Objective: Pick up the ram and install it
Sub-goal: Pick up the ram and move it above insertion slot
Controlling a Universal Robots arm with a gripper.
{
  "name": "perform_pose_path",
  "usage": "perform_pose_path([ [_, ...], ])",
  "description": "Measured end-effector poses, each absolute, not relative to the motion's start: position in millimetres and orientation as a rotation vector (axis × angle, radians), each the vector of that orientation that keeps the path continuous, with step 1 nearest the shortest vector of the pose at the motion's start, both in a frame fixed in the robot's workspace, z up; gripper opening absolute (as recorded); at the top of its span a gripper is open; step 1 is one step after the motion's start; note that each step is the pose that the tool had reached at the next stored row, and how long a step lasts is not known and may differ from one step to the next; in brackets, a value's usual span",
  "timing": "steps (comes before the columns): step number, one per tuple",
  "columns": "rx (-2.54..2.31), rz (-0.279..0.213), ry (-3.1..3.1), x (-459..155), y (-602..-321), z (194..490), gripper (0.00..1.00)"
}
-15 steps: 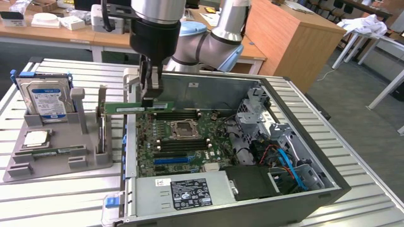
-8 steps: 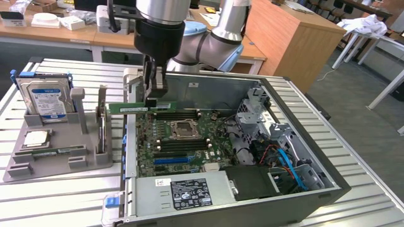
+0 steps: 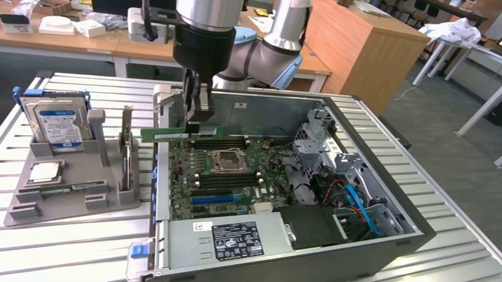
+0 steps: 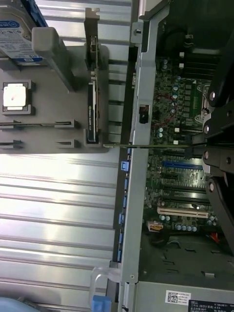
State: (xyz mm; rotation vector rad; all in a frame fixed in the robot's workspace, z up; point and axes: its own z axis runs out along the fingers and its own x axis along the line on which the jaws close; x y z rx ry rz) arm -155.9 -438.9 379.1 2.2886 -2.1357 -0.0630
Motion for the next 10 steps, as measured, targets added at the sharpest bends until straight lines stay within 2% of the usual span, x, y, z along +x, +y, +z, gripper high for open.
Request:
perform_pose_path([
  [10,2.289,-0.063,-2.136,-144,-439,379,0.12],
])
